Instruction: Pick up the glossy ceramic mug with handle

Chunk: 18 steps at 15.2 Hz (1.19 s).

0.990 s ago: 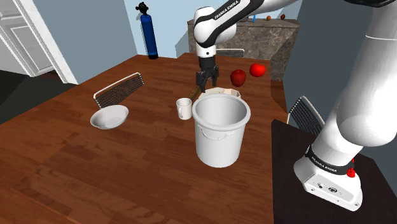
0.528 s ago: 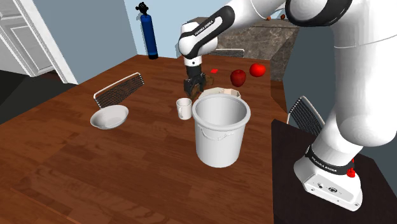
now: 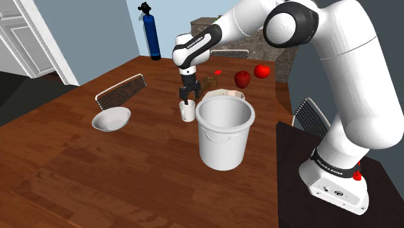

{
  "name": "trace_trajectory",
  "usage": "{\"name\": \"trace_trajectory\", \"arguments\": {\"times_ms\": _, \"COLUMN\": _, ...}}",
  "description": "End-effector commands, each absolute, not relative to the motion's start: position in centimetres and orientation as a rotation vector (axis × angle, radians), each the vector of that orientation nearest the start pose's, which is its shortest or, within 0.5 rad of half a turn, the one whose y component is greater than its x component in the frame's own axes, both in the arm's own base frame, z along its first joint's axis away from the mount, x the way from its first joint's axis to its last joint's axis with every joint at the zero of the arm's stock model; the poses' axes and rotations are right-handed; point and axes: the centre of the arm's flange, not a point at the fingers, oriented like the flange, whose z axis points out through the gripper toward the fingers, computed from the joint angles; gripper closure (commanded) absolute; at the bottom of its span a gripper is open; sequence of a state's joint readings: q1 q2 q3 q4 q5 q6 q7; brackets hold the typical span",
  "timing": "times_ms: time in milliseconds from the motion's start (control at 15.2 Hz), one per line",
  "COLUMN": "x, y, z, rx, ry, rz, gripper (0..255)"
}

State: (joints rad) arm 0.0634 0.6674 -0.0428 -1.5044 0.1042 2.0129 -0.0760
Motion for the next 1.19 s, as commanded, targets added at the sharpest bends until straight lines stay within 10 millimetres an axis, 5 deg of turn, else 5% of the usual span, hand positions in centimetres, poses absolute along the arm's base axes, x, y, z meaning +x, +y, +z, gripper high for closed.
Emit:
{"name": "trace_trajectory", "arguments": {"times_ms": 0, "x": 69.5, "y": 2.4, "z": 25.0, "rx": -3.064, "ry": -0.079, "rz": 0.239, "gripper": 0}}
{"name": "trace_trajectory", "arguments": {"times_ms": 330, "x": 69.5, "y": 2.4, "z": 23.2, "rx": -3.064, "ry": -0.079, "rz": 0.239, "gripper": 0}}
{"name": "trace_trajectory", "arguments": {"times_ms": 396, "x": 69.4, "y": 2.4, "z": 23.2, "rx": -3.064, "ry": -0.079, "rz": 0.239, "gripper": 255}}
{"name": "trace_trajectory", "arguments": {"times_ms": 1122, "x": 69.5, "y": 2.4, "z": 24.2, "rx": -3.064, "ry": -0.079, "rz": 0.239, "gripper": 255}}
